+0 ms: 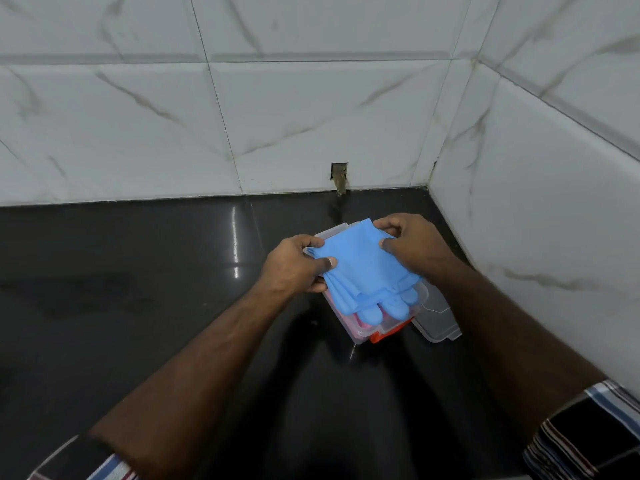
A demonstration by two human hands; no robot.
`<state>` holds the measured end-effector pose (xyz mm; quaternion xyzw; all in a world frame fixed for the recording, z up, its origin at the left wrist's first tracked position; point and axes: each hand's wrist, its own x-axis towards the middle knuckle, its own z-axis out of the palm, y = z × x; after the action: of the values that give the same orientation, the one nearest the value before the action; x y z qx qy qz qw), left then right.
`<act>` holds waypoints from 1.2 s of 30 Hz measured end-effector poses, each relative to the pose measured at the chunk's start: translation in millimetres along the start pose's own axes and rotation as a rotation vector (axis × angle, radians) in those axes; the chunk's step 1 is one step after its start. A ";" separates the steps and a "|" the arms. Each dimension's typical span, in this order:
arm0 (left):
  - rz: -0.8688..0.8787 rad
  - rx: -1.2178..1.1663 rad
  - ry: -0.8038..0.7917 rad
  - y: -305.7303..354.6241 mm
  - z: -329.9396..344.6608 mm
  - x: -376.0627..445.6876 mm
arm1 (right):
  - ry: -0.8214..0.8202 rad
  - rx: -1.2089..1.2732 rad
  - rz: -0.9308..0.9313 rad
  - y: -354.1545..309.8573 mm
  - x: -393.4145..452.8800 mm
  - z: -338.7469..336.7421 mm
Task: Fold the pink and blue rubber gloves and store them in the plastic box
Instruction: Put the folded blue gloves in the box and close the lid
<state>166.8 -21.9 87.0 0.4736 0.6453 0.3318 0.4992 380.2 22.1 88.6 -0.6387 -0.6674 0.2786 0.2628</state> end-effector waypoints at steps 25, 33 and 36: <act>0.785 0.839 -0.036 11.7 -0.4 22.7 | 0.032 -0.338 -0.081 7.5 -28.7 -37.9; 0.861 1.361 -0.391 39.7 25.8 53.9 | 0.123 -0.275 -0.167 18.3 -50.6 -14.8; 0.843 1.397 -0.445 42.8 23.5 56.2 | 0.081 -0.320 -0.203 20.8 -53.8 -10.0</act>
<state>198.3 44.2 100.4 0.9287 0.3583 -0.0861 0.0417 404.4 -30.7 81.2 -0.6125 -0.7530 0.1151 0.2111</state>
